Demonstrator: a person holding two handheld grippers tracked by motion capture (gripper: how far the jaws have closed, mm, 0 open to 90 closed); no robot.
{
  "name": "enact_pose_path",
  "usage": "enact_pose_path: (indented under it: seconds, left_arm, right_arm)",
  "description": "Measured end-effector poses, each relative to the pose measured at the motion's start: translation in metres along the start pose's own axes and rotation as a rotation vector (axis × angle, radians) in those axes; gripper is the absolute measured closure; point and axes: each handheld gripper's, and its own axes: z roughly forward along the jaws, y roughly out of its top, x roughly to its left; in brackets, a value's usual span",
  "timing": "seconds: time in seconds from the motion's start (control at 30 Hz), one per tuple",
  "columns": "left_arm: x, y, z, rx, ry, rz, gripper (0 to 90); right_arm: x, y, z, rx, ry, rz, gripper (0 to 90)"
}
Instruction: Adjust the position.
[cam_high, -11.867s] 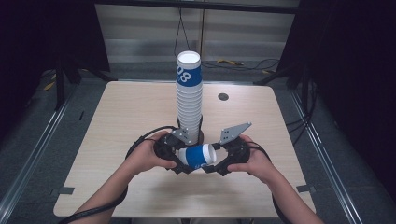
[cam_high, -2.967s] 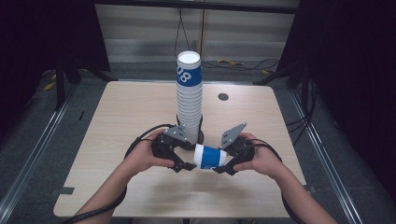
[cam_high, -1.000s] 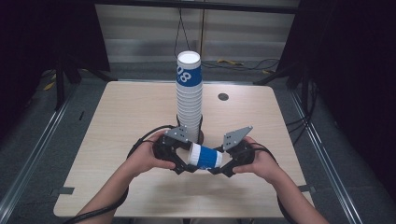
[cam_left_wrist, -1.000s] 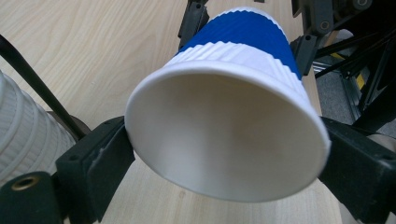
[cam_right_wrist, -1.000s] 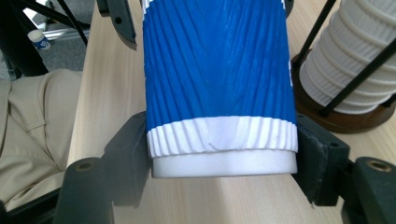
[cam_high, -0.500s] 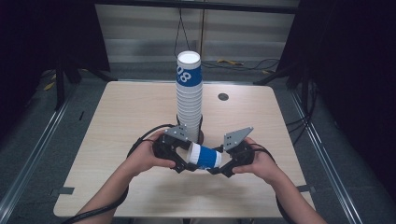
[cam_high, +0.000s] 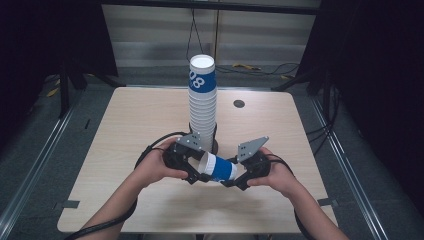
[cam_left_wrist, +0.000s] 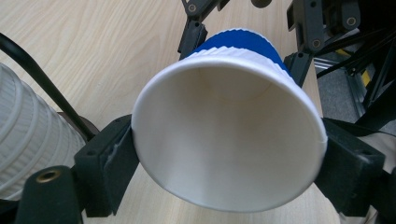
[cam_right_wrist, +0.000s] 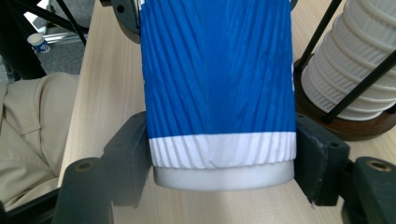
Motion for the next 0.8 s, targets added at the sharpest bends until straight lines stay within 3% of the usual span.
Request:
enact_pose_path:
  seconds: [0.8]
  left_arm:
    - [-0.0003, 0.0100, -0.0098, 0.079, 0.024, -0.019, 19.7]
  right_arm:
    - [0.0011, -0.0043, 0.0070, -0.011, -0.024, 0.028, 25.5]
